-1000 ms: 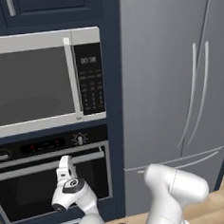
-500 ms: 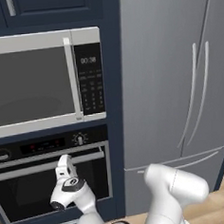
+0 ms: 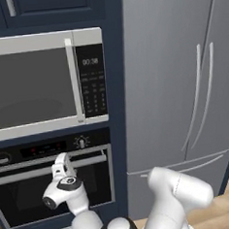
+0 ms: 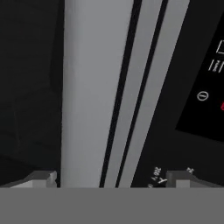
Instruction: Take the baked cake out of the oven and place it on the plate for cooling. Then close the oven door.
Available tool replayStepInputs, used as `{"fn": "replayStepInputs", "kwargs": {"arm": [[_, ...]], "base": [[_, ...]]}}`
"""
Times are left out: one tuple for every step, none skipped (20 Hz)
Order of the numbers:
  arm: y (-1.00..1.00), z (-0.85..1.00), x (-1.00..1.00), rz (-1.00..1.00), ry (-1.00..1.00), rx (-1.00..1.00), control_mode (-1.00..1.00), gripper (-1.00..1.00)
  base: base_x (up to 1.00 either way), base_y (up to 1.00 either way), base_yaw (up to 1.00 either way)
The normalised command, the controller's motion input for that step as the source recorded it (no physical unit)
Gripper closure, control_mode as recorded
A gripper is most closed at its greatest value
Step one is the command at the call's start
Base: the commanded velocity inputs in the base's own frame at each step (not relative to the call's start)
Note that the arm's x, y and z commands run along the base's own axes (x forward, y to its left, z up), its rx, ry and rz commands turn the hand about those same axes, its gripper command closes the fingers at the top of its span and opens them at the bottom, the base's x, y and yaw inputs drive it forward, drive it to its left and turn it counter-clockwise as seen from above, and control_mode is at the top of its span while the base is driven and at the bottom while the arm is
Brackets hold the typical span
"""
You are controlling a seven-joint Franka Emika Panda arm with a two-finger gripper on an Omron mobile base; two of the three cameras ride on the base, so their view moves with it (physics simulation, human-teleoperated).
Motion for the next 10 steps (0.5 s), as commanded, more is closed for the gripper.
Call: {"fn": "replayStepInputs", "kwargs": {"arm": [[0.0, -0.13, 0.22, -0.05, 0.0, -0.01, -1.0, -1.0], [-0.03, -0.15, 0.18, -0.05, 0.0, -0.03, -1.0, -1.0], [-0.04, -0.23, 0.21, -0.07, 0.02, -0.03, -1.0, -1.0], [-0.07, -0.23, 0.17, -0.09, 0.06, -0.06, -1.0, -1.0], [-0.01, -0.3, 0.22, -0.1, 0.07, -0.05, -1.0, -1.0], [-0.03, -0.28, 0.23, -0.1, 0.09, -0.05, -1.0, -1.0], [-0.02, -0.35, 0.24, -0.09, 0.1, -0.03, -1.0, -1.0], [-0.03, -0.42, 0.21, -0.09, 0.09, -0.02, -1.0, -1.0], [-0.04, -0.45, 0.17, -0.08, 0.04, -0.05, -1.0, -1.0], [-0.07, -0.46, 0.2, -0.07, 0.04, -0.03, -1.0, -1.0]], "base": [[0.0, 0.0, 0.0], [0.0, 0.0, 0.0], [0.0, 0.0, 0.0], [0.0, 0.0, 0.0], [0.0, 0.0, 0.0], [0.0, 0.0, 0.0], [0.0, 0.0, 0.0], [0.0, 0.0, 0.0], [0.0, 0.0, 0.0], [0.0, 0.0, 0.0]]}}
